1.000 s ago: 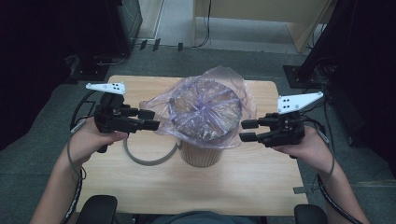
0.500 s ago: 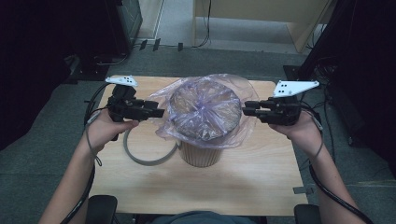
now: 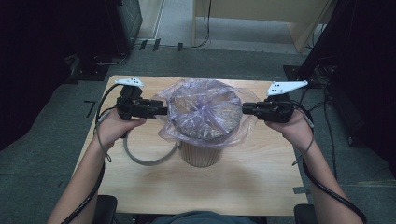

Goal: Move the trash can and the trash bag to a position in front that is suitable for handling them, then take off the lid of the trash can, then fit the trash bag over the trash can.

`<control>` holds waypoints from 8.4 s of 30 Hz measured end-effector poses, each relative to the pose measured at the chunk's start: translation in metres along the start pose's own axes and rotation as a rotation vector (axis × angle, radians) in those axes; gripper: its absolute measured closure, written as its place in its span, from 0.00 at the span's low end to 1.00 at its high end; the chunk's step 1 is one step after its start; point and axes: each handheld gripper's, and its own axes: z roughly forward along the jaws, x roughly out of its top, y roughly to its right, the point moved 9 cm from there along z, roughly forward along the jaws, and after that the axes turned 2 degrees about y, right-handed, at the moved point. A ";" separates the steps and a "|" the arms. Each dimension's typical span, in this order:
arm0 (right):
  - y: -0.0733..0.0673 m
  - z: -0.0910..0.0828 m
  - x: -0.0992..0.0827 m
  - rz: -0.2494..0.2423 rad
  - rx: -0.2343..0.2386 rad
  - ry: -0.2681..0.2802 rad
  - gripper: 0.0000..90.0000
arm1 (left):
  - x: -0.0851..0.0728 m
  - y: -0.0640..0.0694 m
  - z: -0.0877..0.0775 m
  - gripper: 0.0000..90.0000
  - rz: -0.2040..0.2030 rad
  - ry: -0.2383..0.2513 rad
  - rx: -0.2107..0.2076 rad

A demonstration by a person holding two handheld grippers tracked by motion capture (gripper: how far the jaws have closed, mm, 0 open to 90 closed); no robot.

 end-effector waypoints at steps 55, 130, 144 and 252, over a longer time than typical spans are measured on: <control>0.051 0.036 0.018 0.165 -0.037 0.010 0.72 | 0.039 -0.035 0.029 0.75 -0.056 0.016 0.087; -0.044 0.159 0.065 -0.115 0.059 -0.399 0.57 | 0.028 0.020 0.016 0.55 -0.001 0.012 -0.088; -0.086 0.117 0.090 -0.095 0.203 -0.309 0.81 | 0.028 0.019 0.017 0.54 -0.008 0.020 -0.090; 0.006 0.008 0.051 -0.061 0.050 -0.233 0.29 | 0.018 -0.017 -0.038 0.42 -0.023 0.091 0.019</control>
